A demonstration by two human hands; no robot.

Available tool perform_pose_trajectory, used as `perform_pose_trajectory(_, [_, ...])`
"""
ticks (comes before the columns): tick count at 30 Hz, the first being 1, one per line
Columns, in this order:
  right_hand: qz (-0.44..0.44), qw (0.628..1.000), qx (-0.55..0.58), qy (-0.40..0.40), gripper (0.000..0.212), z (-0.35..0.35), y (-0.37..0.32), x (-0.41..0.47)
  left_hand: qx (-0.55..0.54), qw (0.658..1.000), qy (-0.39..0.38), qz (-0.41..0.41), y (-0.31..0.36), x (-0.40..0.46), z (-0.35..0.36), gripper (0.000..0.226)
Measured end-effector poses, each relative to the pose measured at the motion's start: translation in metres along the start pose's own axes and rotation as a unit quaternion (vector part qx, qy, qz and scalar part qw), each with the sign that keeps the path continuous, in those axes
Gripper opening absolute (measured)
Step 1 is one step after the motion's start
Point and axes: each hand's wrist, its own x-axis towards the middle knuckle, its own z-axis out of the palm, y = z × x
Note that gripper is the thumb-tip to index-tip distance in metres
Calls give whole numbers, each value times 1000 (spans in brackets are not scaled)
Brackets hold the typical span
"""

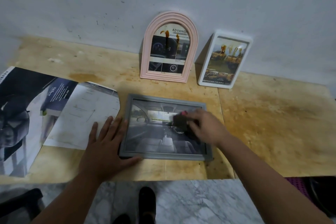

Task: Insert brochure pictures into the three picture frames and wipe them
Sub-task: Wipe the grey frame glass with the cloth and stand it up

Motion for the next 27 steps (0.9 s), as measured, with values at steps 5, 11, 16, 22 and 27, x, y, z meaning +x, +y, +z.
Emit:
perform_pose_trajectory(5, [86, 992, -67, 60, 38, 26, -1, 18, 2, 1000, 1, -2, 0, 0, 0, 122])
perform_pose_trajectory(11, [-40, 998, -12, -45, 36, 36, -11, -39, 2, 1000, -4, -3, 0, 0, 0, 122])
perform_pose_trajectory(16, [-45, 989, 54, -132, 36, 0, 0, -22, 3, 1000, -14, -10, 0, 0, -1, 123])
perform_pose_trajectory(22, [84, 994, -70, 19, 45, 10, 28, 19, -2, 1000, -1, -7, 2, 1, -1, 123])
perform_pose_trajectory(27, [32, 993, -90, 73, 43, 50, 13, -25, 4, 1000, -5, -8, 2, 1, -1, 124])
